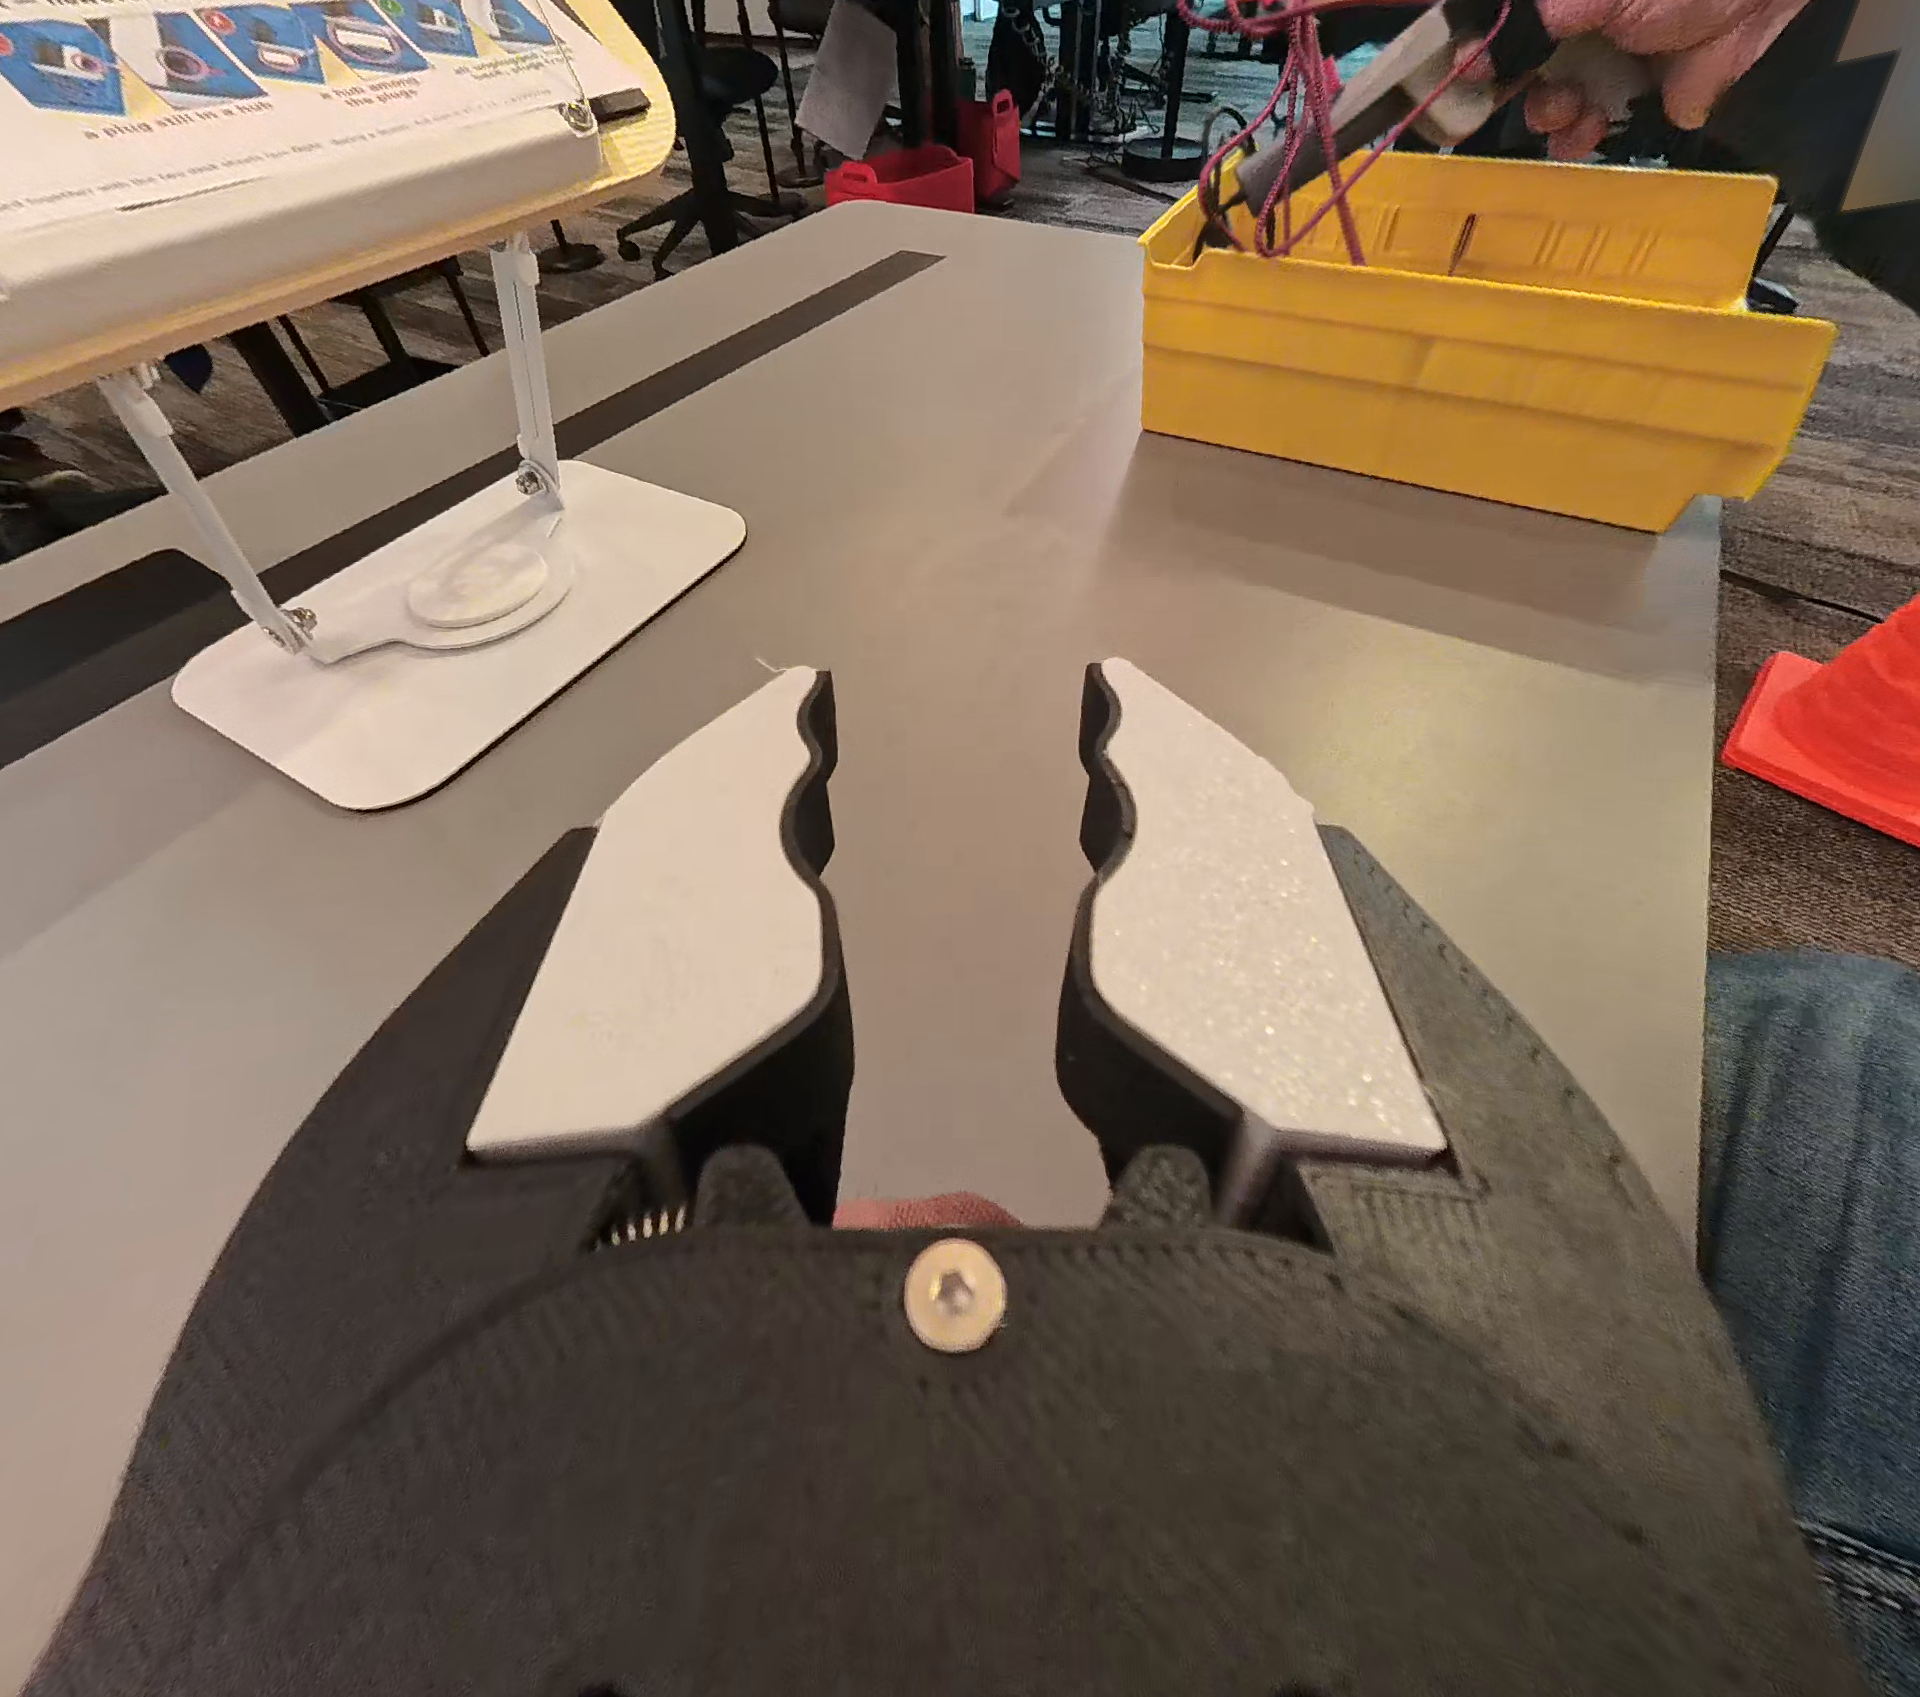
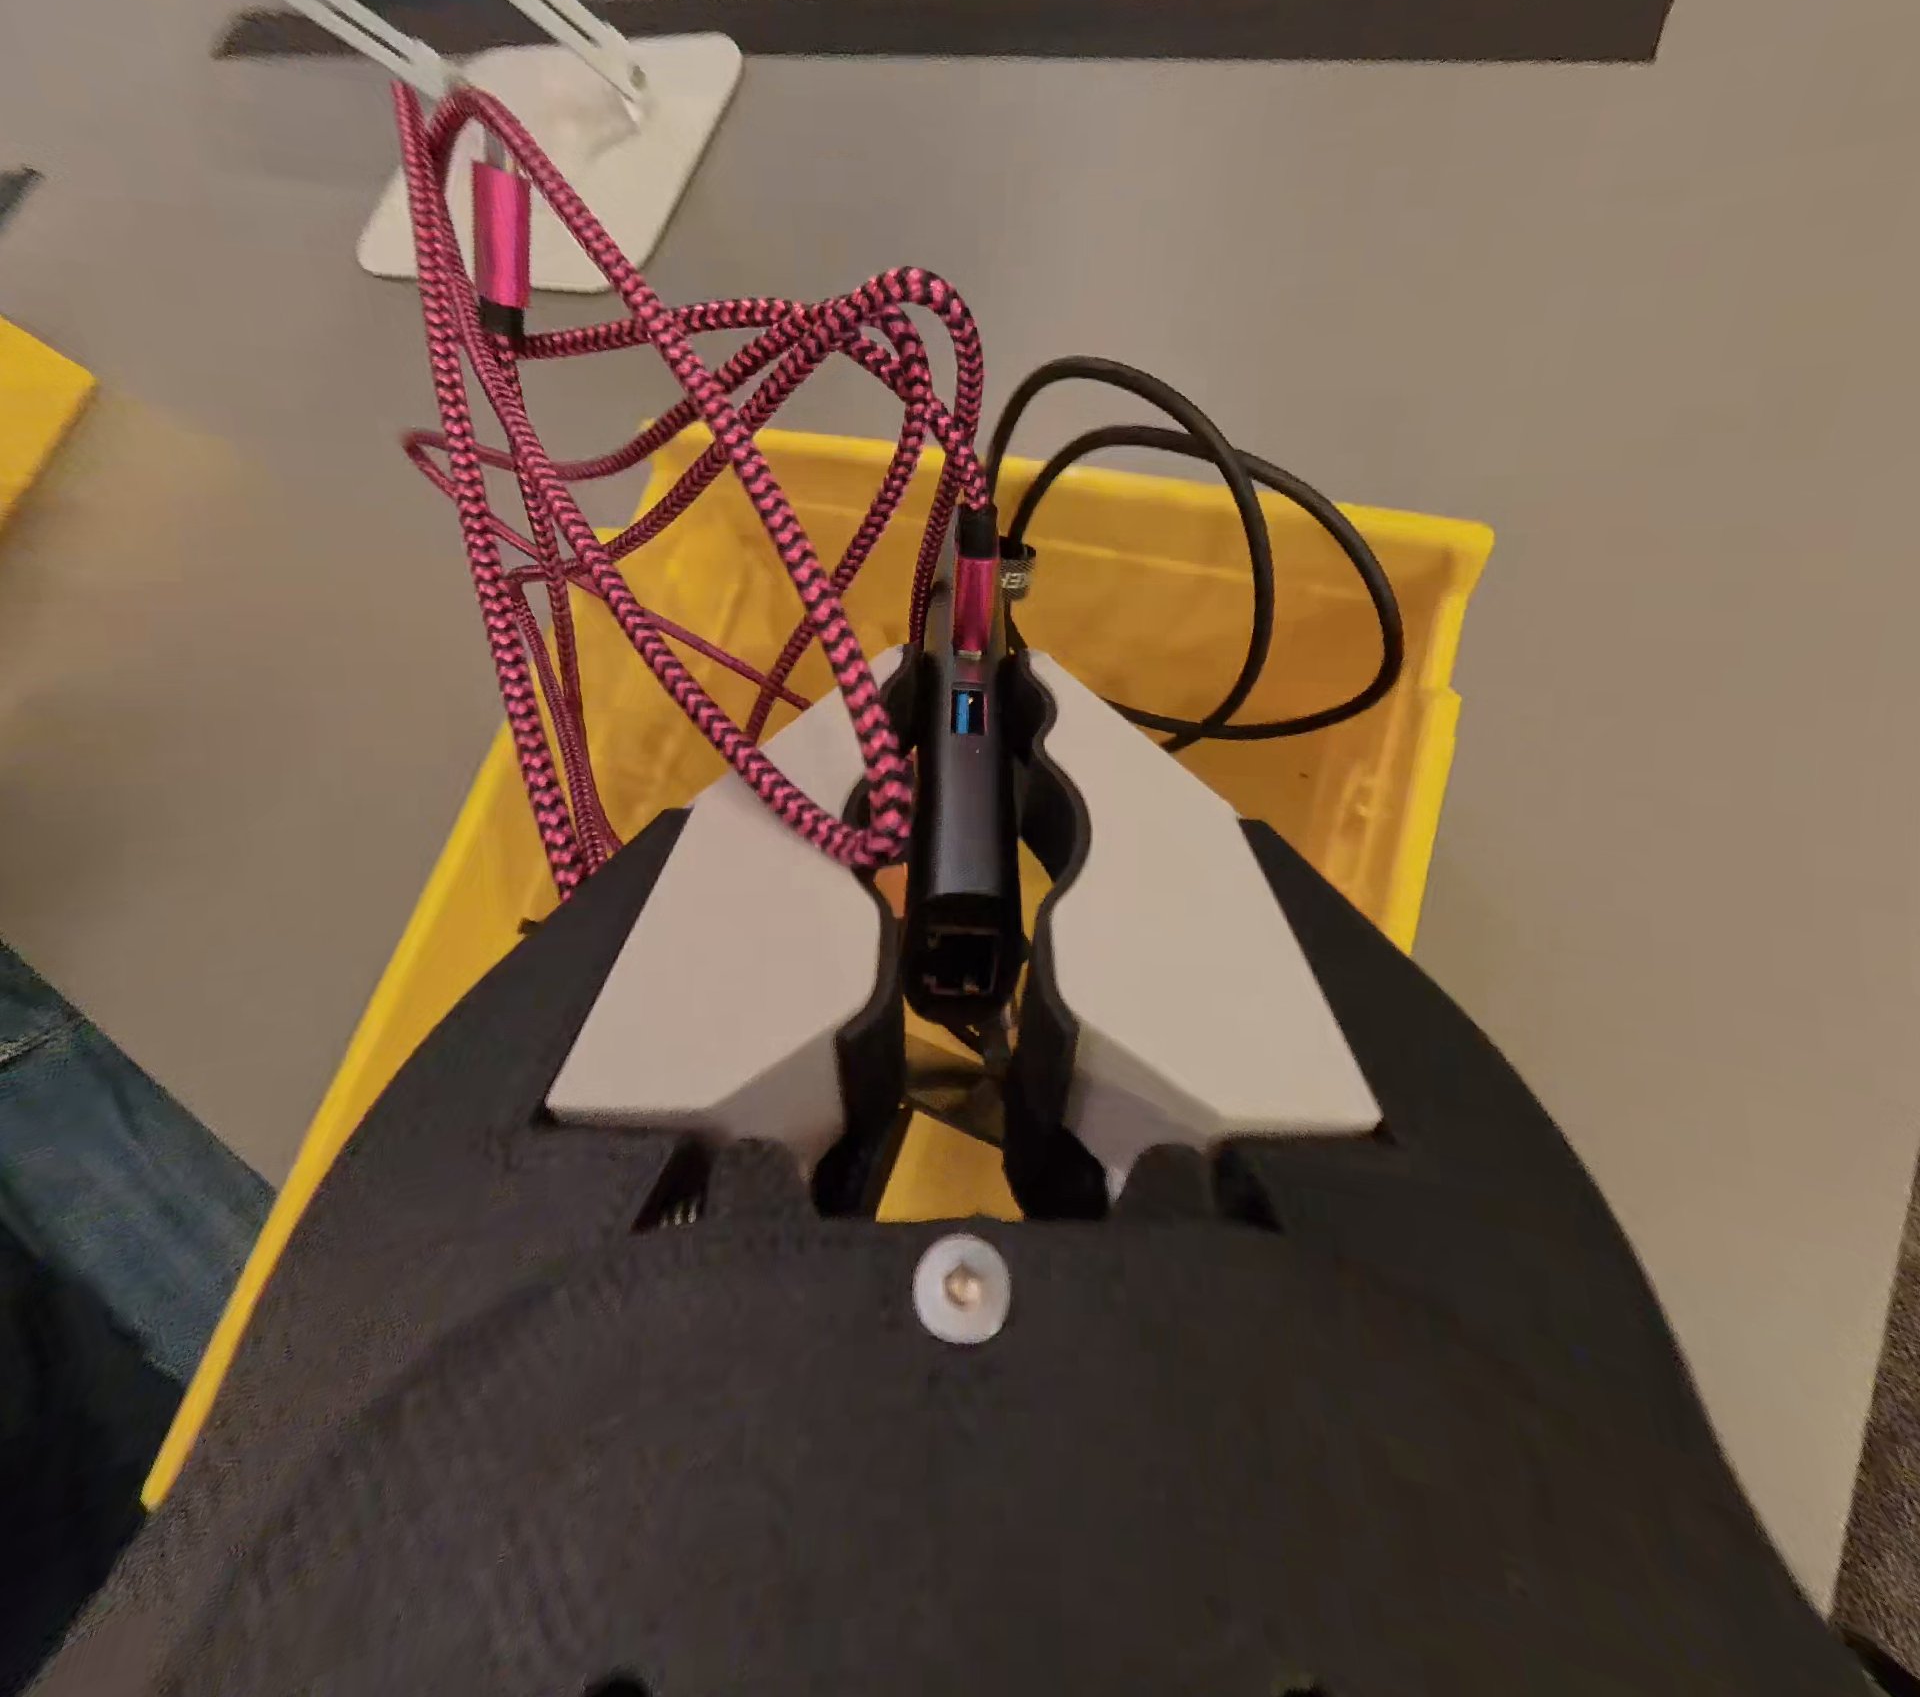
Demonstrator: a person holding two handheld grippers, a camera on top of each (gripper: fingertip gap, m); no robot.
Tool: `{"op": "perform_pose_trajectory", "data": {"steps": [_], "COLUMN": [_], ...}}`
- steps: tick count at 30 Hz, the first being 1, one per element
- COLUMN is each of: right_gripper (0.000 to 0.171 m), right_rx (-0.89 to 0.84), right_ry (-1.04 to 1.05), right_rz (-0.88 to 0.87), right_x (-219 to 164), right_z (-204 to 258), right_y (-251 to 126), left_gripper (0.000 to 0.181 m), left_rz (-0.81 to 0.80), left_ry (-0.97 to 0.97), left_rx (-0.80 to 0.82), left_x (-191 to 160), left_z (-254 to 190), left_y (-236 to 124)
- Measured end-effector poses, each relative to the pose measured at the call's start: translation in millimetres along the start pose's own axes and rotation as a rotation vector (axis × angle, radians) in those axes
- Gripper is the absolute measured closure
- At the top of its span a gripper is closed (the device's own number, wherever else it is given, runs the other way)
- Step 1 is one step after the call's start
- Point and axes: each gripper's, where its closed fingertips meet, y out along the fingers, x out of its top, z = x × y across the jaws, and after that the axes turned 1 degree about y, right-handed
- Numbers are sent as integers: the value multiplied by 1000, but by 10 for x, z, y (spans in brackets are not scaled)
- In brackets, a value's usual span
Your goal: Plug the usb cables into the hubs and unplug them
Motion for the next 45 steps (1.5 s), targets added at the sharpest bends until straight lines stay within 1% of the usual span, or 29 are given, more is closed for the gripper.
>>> {"op": "perform_pose_trajectory", "data": {"steps": [2,6,9,13,18,20,26,28,30,35,39,42,43,45], "right_gripper": [158,156,157,157,157,157,157,156,154,132,119,120,122,118], "right_rx": [-25,-120,-127,-132,-188,-157,-166,-153,-168,-201,-221,-295,-289,-327], "right_ry": [-11,-48,-74,-93,-199,-175,-160,-164,-191,-272,-358,-384,-380,-367], "right_rz": [30,168,281,348,555,592,667,735,764,788,789,809,802,830], "right_x": [-44,-233,-409,-437,-549,-644,-863,-968,-965,-814,-699,-622,-591,-567], "right_z": [-42,-203,-204,-201,-253,-260,-387,-396,-415,-360,-275,-303,-276,-317], "right_y": [24,63,94,83,117,197,330,339,299,58,-194,-448,-484,-601], "left_gripper": [137,137,137,137,137,137,137,137,137,137,137,137,137,137], "left_rz": [10,24,36,33,36,41,50,54,60,65,71,72,73,77], "left_ry": [-1,4,17,10,6,9,1,5,15,14,18,19,18,20], "left_rx": [-4,-14,-13,-15,-22,-27,-38,-40,-36,-33,-36,-37,-39,-40], "left_x": [-21,-50,-72,-73,-84,-97,-130,-127,-127,-122,-120,-121,-123,-129], "left_z": [-8,-36,-43,-29,-33,-46,-51,-60,-65,-52,-61,-69,-72,-75], "left_y": [22,56,51,36,39,44,62,68,67,67,84,90,94,102]}}
